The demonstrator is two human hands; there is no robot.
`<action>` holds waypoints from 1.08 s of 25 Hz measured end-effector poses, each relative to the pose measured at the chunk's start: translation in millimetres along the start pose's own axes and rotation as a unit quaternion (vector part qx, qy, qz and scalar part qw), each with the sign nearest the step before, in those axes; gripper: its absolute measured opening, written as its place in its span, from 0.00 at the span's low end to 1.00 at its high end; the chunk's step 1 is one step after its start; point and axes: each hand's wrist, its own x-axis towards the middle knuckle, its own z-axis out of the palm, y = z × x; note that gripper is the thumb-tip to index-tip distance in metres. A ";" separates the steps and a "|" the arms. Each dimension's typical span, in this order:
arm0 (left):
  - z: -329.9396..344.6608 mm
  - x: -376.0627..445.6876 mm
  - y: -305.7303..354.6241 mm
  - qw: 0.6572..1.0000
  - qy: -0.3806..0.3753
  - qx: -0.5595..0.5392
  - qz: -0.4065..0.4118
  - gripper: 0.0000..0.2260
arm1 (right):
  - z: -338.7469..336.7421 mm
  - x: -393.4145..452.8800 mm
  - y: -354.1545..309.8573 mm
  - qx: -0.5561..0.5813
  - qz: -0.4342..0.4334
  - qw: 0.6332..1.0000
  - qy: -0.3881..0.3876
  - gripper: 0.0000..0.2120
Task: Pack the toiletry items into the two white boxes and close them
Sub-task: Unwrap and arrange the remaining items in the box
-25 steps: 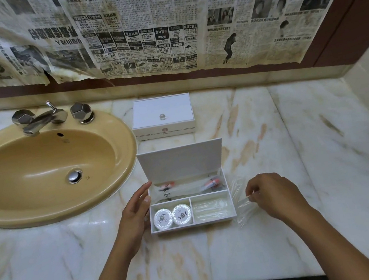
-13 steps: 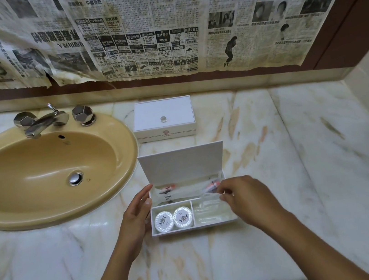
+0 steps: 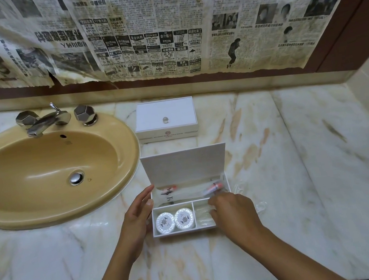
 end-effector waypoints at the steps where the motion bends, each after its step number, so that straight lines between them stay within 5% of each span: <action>1: -0.8 0.3 -1.1 1.000 -0.002 -0.001 0.003 0.14 | -0.5 -0.7 -0.9 0.020 0.000 1.000 0.017 0.07; 11: -2.1 2.0 -3.6 1.000 -0.002 -0.010 0.007 0.15 | 9.9 -1.9 -3.3 0.082 -0.030 0.995 -0.045 0.14; 16: -4.5 3.6 -6.7 1.000 -0.001 0.001 0.008 0.15 | -6.7 -0.4 12.2 0.161 -0.037 0.979 0.115 0.05; 19: -4.8 5.8 -7.7 1.000 -0.008 0.002 0.011 0.15 | -9.9 1.2 34.8 0.164 -0.002 0.976 0.141 0.07; 27: -3.0 3.6 -6.7 1.000 0.000 -0.004 0.015 0.15 | 3.8 -10.4 78.9 0.028 0.071 0.994 -0.077 0.17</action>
